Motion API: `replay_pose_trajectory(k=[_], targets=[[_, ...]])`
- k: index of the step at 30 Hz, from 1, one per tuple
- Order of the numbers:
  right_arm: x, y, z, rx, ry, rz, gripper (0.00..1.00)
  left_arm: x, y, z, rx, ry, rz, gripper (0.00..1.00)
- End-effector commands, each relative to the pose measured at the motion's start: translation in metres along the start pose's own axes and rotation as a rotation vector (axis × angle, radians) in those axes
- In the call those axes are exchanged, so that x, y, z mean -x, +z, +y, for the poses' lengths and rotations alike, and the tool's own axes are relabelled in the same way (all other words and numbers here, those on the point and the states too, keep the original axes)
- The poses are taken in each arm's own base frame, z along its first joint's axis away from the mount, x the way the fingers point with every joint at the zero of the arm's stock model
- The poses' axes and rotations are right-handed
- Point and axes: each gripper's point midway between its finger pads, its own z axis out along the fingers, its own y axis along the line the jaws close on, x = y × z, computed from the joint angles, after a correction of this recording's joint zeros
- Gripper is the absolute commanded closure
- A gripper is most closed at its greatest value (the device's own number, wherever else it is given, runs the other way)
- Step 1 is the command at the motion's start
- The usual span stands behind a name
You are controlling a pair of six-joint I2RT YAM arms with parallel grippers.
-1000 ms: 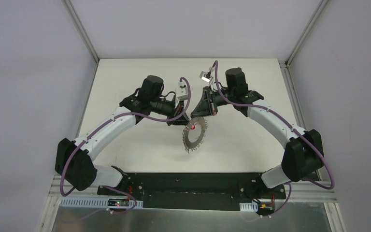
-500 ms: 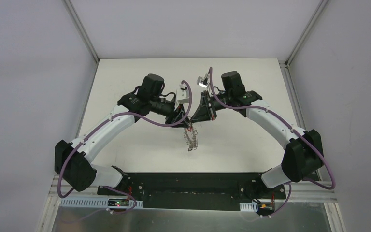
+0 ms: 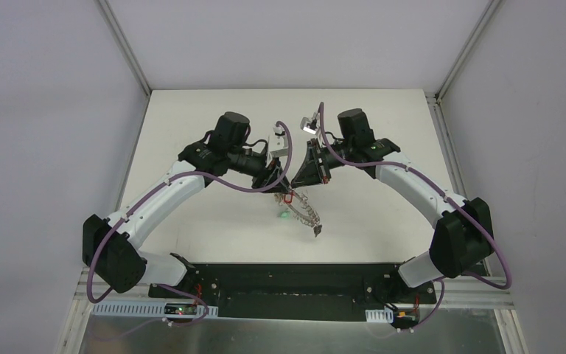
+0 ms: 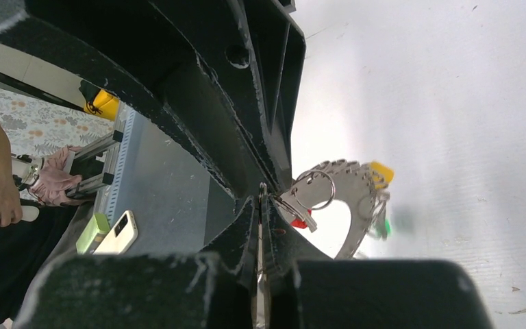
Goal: Put the keys on the keyring
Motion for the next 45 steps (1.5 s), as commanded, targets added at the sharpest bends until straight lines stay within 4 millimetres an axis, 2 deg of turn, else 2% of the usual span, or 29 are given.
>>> replay_pose_trajectory(k=[1, 4, 13, 20, 25, 33, 39, 45], targets=[[0.026, -0.006, 0.024, 0.041, -0.110, -0.043, 1.00, 0.021, 0.003, -0.001, -0.012, 0.008, -0.056, 0.74], [0.026, -0.005, 0.023, 0.037, -0.110, -0.045, 1.00, 0.022, 0.005, 0.002, -0.010, -0.020, -0.061, 0.78], [0.028, -0.009, 0.020, 0.019, -0.107, -0.055, 1.00, 0.014, 0.004, 0.003, 0.004, -0.048, -0.031, 1.00], [0.026, -0.011, 0.016, -0.004, -0.101, -0.063, 1.00, 0.020, -0.005, 0.011, 0.052, -0.120, -0.042, 1.00], [0.027, -0.012, 0.012, -0.021, -0.086, -0.068, 1.00, 0.026, -0.009, 0.008, 0.052, -0.140, -0.047, 1.00], [0.033, -0.013, 0.012, -0.040, -0.088, -0.077, 0.80, 0.029, -0.016, 0.008, 0.072, -0.170, 0.014, 1.00], [0.041, -0.015, 0.016, -0.038, -0.103, -0.083, 0.74, 0.017, -0.020, 0.004, 0.062, -0.288, 0.155, 1.00], [0.042, -0.015, 0.019, -0.028, -0.111, -0.085, 0.69, 0.018, -0.018, -0.005, 0.025, -0.368, 0.181, 1.00]])
